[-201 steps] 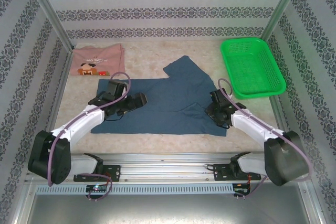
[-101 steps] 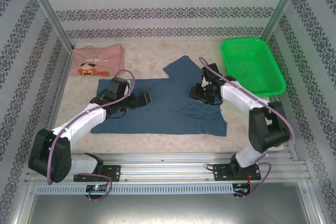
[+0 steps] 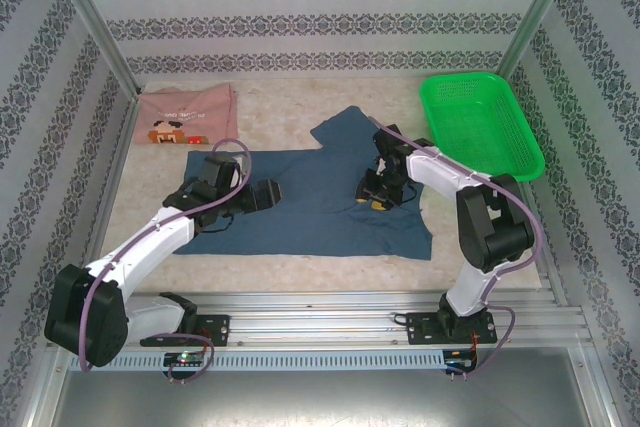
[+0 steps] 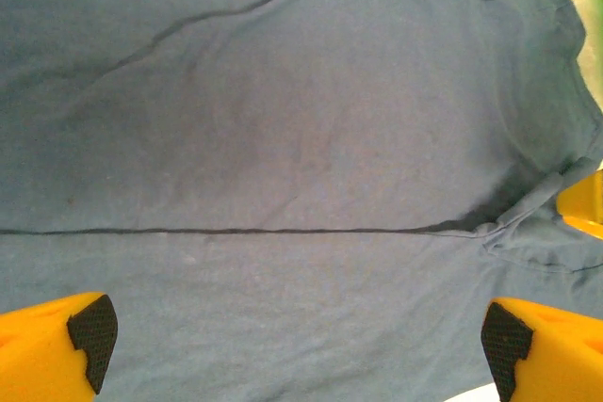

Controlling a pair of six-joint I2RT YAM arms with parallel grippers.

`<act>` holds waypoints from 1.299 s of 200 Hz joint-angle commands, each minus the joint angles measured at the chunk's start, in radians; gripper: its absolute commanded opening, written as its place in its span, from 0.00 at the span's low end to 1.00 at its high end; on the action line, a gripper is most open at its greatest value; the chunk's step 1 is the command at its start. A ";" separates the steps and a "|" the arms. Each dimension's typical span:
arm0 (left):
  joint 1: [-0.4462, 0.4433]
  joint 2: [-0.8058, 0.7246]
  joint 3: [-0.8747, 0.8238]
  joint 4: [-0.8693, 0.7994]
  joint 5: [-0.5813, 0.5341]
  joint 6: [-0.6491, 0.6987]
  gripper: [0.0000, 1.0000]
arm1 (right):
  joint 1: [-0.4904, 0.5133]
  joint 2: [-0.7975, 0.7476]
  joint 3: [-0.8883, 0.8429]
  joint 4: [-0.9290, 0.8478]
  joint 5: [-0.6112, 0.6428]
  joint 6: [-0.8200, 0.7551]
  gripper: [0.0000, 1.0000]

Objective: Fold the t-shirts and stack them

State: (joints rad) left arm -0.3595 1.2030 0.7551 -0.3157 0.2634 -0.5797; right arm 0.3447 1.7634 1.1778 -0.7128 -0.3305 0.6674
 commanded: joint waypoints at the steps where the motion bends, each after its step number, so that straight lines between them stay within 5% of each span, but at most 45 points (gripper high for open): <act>1: 0.006 -0.026 -0.016 -0.039 -0.036 0.020 1.00 | 0.002 0.028 0.031 -0.032 0.041 0.027 0.42; 71: 0.025 -0.049 -0.056 -0.041 -0.051 0.008 1.00 | -0.016 0.102 0.091 -0.047 0.087 0.045 0.38; 126: 0.037 -0.074 -0.118 -0.052 -0.082 -0.020 1.00 | -0.011 0.095 0.118 -0.062 0.111 0.042 0.00; 260: 0.038 -0.003 -0.207 -0.076 -0.103 -0.081 1.00 | 0.078 0.252 0.423 -0.209 0.198 -0.161 0.00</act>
State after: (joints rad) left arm -0.3317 1.1851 0.5648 -0.3450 0.1970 -0.6373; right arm 0.4042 1.9617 1.5375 -0.8516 -0.1757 0.5728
